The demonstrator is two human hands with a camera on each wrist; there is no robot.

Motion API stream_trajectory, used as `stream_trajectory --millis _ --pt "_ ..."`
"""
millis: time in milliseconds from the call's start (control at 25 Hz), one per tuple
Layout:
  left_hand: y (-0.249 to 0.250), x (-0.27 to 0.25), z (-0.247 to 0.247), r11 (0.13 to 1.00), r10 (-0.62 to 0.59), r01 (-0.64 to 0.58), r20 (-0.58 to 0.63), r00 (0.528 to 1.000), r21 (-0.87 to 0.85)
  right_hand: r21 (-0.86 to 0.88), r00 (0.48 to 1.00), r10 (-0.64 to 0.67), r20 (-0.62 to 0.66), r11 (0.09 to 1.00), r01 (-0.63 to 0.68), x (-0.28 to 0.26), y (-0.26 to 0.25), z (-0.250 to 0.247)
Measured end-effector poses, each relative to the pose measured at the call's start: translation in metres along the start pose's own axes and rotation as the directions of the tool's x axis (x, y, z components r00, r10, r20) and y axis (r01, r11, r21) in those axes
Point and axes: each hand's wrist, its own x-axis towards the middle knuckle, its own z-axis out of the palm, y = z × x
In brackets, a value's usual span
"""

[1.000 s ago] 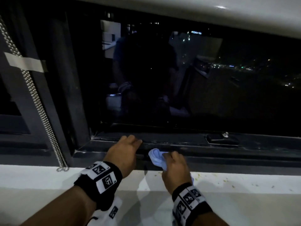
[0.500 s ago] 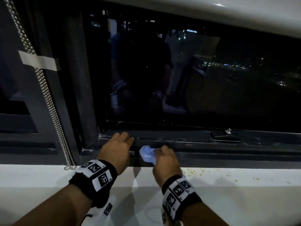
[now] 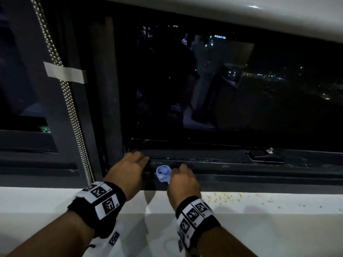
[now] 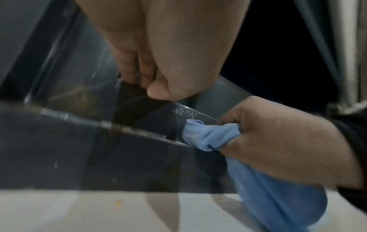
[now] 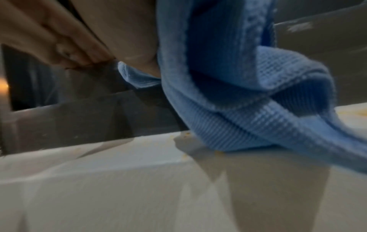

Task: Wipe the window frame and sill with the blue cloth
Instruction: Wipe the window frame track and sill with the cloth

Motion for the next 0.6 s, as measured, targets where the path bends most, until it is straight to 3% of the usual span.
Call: stream_trajectory --millis 40,160,240,320,440,520,600 --pt "-0.001 0.000 0.002 1.000 0.014 -0.014 -0.009 1.000 0.007 -0.009 0.997 -0.069 -0.035 0.998 0.069 0.000 -0.002 0.002" --pt "-0.001 -0.001 0.007 0.998 0.035 -0.033 -0.048 0.998 0.047 -0.095 0.964 -0.261 0.060 0.959 0.265 0.001 0.014 0.001" --pt "0.001 -0.001 0.006 0.999 0.031 -0.029 -0.043 0.999 0.046 -0.012 0.964 -0.257 0.071 0.966 0.258 0.004 0.038 -0.010" --pt "0.003 0.000 0.002 1.000 -0.002 0.002 -0.018 1.000 0.022 0.000 0.989 -0.145 -0.025 0.989 0.145 0.002 0.055 -0.016" --pt "0.005 0.001 -0.003 1.000 -0.014 0.015 0.020 1.000 -0.004 -0.055 0.997 -0.070 -0.045 0.996 0.067 -0.006 0.032 -0.005" --pt "0.006 0.003 -0.005 1.000 -0.011 0.010 0.061 0.998 0.015 -0.019 0.982 -0.150 -0.111 0.989 0.149 -0.008 -0.005 0.003" --pt "0.003 0.006 -0.004 0.999 -0.017 0.013 0.108 0.994 0.038 0.006 0.958 -0.286 -0.029 0.958 0.286 -0.002 -0.028 0.010"
